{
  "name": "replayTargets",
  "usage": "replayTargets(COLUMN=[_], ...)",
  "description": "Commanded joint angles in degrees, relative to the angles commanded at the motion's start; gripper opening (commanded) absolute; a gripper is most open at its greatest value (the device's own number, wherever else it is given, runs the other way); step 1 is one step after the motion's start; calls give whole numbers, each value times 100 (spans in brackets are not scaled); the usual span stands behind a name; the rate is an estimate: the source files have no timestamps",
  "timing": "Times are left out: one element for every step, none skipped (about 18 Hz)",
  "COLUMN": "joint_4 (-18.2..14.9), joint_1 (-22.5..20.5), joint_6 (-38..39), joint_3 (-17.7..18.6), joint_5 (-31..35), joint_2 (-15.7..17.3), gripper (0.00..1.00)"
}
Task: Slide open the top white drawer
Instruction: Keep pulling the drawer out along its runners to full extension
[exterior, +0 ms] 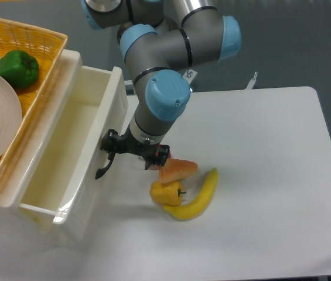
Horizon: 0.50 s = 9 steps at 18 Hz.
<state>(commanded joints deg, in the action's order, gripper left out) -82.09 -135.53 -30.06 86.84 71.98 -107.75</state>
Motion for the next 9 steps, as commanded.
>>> replayTargets(joint_4=[9, 9, 9, 0, 0, 0, 9, 9, 9], joint_1=[-9, -17, -26, -61, -79, -79, -88, -97, -123], joint_6=[-17, -18, -35, -44, -44, -44, -44, -44, -44], joint_3=[-9, -9, -44, -70, -105, -105, -105, -123, -149], joint_5=[18, 18, 18, 18, 18, 18, 27, 27, 27], joint_2=[0, -17, -26, -61, -70, -79, -88, -105, -106], gripper=[100, 100, 100, 100, 100, 100, 100, 100, 100])
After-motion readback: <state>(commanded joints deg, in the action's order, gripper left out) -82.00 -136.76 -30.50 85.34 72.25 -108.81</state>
